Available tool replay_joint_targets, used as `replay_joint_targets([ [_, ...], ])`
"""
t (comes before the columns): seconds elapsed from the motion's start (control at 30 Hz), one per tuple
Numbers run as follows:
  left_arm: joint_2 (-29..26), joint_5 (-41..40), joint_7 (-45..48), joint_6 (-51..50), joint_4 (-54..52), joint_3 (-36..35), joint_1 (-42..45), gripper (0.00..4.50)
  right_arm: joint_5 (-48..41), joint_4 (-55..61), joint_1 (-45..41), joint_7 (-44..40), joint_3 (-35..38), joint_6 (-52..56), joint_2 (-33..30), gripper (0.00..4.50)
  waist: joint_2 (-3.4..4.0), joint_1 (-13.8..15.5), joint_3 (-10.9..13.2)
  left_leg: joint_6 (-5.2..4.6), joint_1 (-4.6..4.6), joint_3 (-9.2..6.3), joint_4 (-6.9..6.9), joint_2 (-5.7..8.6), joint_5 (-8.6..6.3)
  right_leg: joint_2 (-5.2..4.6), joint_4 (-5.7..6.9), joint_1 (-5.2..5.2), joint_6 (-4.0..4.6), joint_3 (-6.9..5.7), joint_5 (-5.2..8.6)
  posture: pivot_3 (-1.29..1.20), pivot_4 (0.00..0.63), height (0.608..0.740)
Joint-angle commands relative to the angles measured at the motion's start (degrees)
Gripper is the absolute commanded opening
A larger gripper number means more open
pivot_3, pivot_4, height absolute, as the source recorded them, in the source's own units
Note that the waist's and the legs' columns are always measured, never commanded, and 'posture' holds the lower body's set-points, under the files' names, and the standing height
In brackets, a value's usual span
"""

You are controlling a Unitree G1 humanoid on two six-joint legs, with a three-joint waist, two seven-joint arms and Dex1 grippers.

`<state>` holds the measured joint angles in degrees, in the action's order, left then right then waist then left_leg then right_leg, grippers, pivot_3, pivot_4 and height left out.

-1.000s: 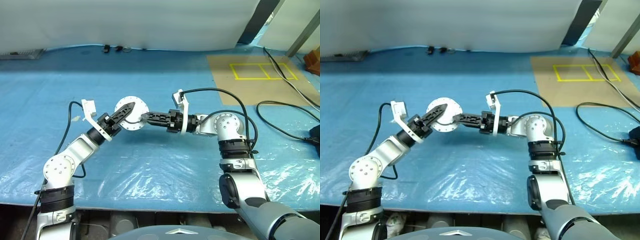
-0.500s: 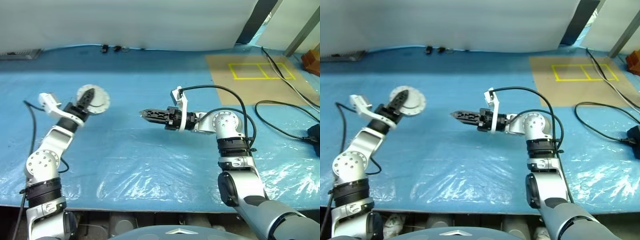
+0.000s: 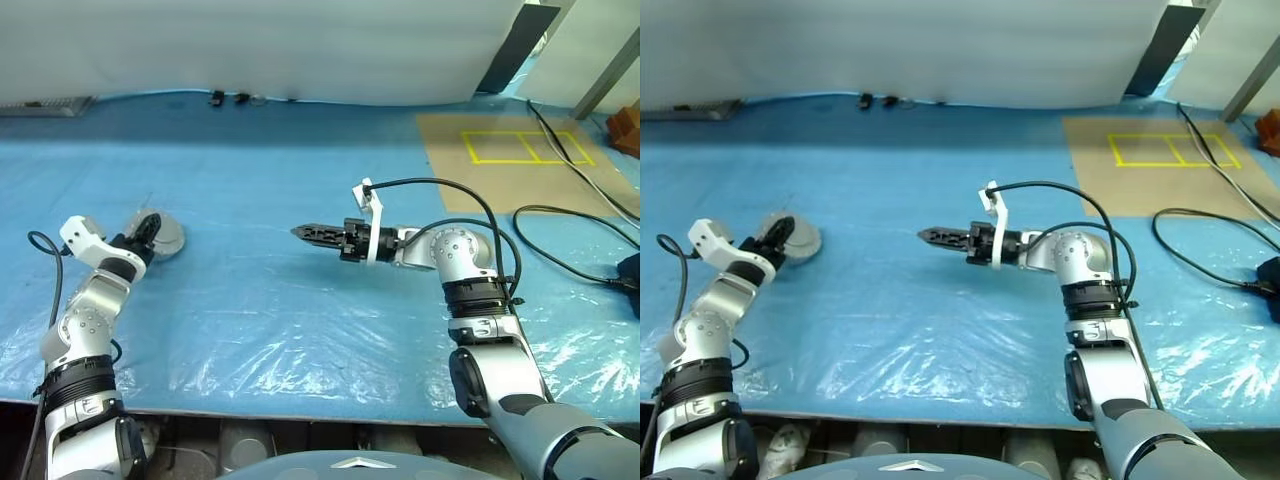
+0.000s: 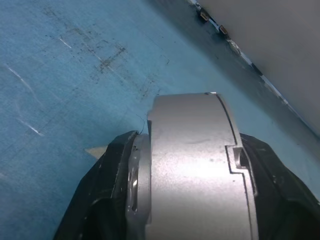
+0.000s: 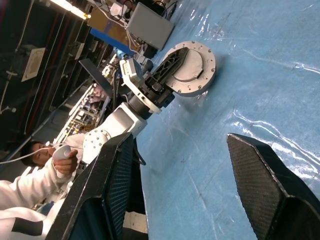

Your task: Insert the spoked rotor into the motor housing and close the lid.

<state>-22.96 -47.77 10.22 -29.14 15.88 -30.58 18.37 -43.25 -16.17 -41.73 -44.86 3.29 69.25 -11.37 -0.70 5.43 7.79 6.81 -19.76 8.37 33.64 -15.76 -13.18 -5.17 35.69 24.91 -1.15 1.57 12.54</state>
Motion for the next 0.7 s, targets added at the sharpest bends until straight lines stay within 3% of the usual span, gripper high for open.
replay_joint_targets([
  [0.03,-1.1,3.1,-0.1,1.1,2.2,-0.6,-0.7,3.76,0.0,0.6,0.1,-1.0,-0.3,-1.5,0.2,3.12,0.0,-0.1,0.0,0.0,0.0,0.0,0.0,0.0,0.0,0.0,0.0,-0.01,0.0,0.0,0.0,0.0,0.15,0.74],
  [0.1,-1.9,3.8,-1.9,2.3,3.5,-3.2,-0.9,4.4,0.4,0.4,0.5,-1.2,-0.8,-1.8,0.2,3.12,-0.05,-0.1,0.0,0.0,-0.01,0.0,-0.01,-0.01,0.0,0.02,0.0,-0.01,-0.01,0.0,0.0,0.0,0.15,0.74],
  [0.47,-5.9,7.7,-4.8,13.4,1.3,-12.2,-3.8,4.4,2.4,0.5,2.1,-3.1,-4.1,-3.8,-0.3,3.12,-0.07,-0.8,0.0,0.01,0.0,-0.02,-0.06,-0.02,-0.01,0.01,-0.06,-0.01,0.0,-0.05,0.0,0.0,0.15,0.74],
  [0.63,-4.0,-1.0,2.0,5.3,-15.0,-8.6,-8.3,4.4,3.0,1.0,1.6,-3.7,-2.9,-6.8,-1.1,3.12,-0.2,-0.5,0.0,0.01,0.02,-0.02,-0.05,-0.03,-0.01,0.0,-0.07,0.02,0.06,-0.06,0.03,0.0,0.15,0.74],
  [0.7,-4.0,-3.9,4.8,-0.1,-25.9,-2.0,-10.3,4.4,5.2,4.9,3.0,-4.1,-2.9,-13.6,-2.4,3.12,-0.21,-0.1,0.0,0.01,0.02,-0.02,-0.04,-0.04,-0.01,0.0,-0.04,0.04,0.15,-0.06,0.09,0.0,0.15,0.74],
])
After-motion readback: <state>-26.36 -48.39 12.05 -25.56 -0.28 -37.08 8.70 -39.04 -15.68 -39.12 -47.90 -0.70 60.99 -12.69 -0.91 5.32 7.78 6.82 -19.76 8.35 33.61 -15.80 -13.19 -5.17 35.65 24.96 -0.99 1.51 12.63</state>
